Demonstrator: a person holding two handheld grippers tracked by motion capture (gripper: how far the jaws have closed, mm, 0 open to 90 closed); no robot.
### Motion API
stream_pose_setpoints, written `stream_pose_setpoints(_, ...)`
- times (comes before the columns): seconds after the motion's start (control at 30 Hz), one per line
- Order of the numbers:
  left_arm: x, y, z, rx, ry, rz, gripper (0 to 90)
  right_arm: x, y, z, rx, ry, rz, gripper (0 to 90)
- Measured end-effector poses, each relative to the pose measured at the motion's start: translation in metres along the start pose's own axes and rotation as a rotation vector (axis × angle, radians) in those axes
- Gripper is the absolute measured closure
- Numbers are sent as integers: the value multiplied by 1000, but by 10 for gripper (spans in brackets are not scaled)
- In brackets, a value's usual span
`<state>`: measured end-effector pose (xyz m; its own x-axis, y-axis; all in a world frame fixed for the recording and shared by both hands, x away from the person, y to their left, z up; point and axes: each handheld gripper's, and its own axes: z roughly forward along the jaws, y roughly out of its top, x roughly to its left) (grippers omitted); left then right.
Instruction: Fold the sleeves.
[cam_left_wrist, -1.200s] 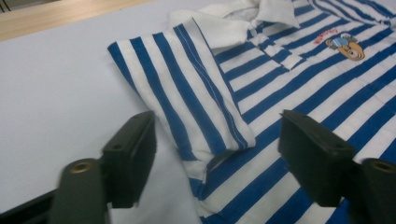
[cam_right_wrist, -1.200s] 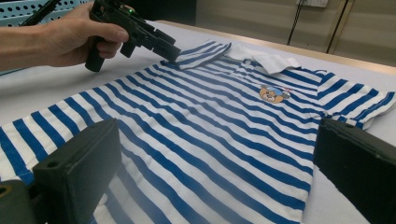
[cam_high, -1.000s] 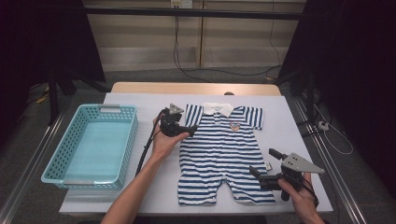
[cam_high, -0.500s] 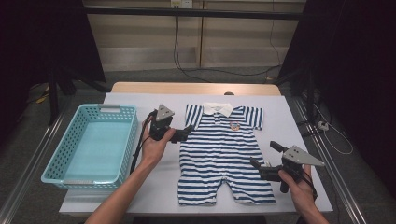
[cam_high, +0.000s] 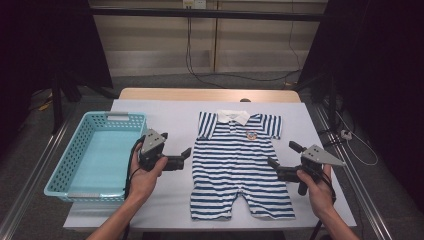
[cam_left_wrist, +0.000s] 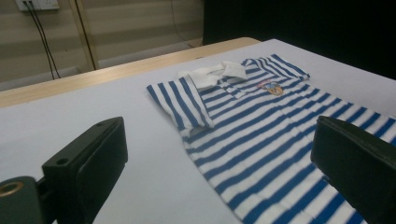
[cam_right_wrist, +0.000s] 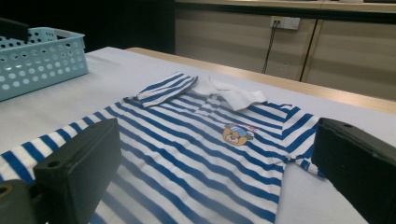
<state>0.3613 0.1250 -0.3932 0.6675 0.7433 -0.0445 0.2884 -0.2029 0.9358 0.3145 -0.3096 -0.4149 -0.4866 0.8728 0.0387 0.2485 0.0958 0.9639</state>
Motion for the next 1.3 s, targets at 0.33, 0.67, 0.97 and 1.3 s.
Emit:
stream_pose_setpoints(0.33,-4,-13,-40,-41,34,0,38,-14,10,9,-8,-43,-2,17)
stream_pose_setpoints(0.67,-2,-26,-69,-57,90,-35,36,-30,15,25,8,-49,-15,15)
stream_pose_setpoints(0.97,8,-36,-94,-94,140,-71,35,-47,29,44,38,-73,21,0)
stream_pose_setpoints(1.3,11,-47,-113,-92,171,-86,37,-69,25,70,100,-104,34,82)
